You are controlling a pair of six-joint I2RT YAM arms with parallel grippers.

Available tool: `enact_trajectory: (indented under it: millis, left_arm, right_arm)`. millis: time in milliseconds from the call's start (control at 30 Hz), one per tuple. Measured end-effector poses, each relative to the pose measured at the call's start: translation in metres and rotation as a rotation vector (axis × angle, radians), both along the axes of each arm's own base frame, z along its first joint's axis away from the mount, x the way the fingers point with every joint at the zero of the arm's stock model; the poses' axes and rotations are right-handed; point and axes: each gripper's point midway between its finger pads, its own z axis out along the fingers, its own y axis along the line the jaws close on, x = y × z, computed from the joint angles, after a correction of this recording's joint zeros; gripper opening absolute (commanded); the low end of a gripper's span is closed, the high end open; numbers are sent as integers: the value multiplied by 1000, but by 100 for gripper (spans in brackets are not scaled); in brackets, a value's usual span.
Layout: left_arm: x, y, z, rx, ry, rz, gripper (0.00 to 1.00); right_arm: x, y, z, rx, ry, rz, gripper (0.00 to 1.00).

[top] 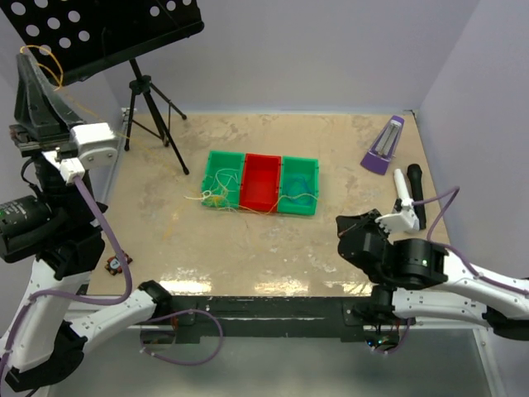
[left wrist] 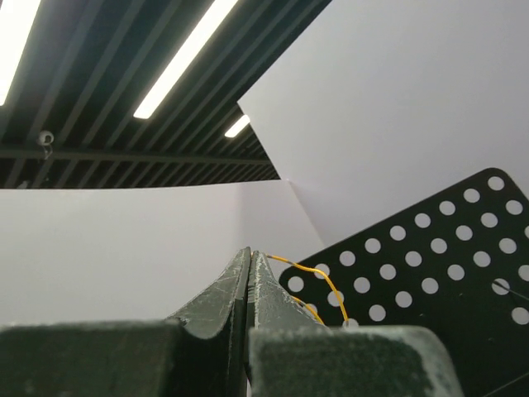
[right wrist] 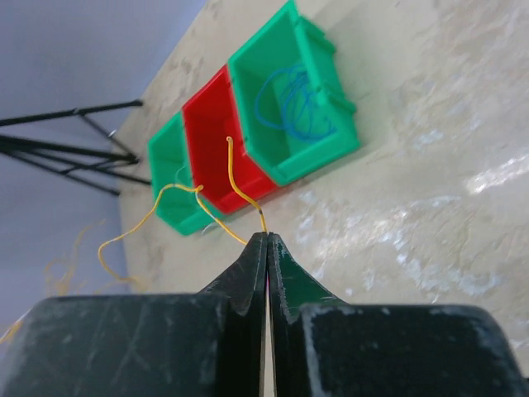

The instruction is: Untangle the cables

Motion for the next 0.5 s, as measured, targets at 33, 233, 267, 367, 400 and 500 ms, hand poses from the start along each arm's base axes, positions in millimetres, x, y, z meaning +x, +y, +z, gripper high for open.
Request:
enact_trajectory:
  millis: [33,233,267,367,400,500]
  left_arm:
    - [-4,4,1,1,-4,18,0]
    - [-28,29,3,-8,-13,108,0]
    - [-31,33,3,-14,-11,113,0]
    - [-39,43,2,-30,1,131,0]
    - [-40,45,1,-31,7,139,0]
    - [-40,51,-4,-36,41,171,0]
  right_arm:
    - [5,-1,-2,-34,-3,-22,0]
    - [33,-43,-6,-192,-21,-225,0]
    - [36,-49,-6,-216,-25,-251,0]
    - [42,-64,-1,-264,-35,-310,0]
    - [44,-68,2,-274,-40,-327,0]
    - [47,-79,9,-299,-52,-369,0]
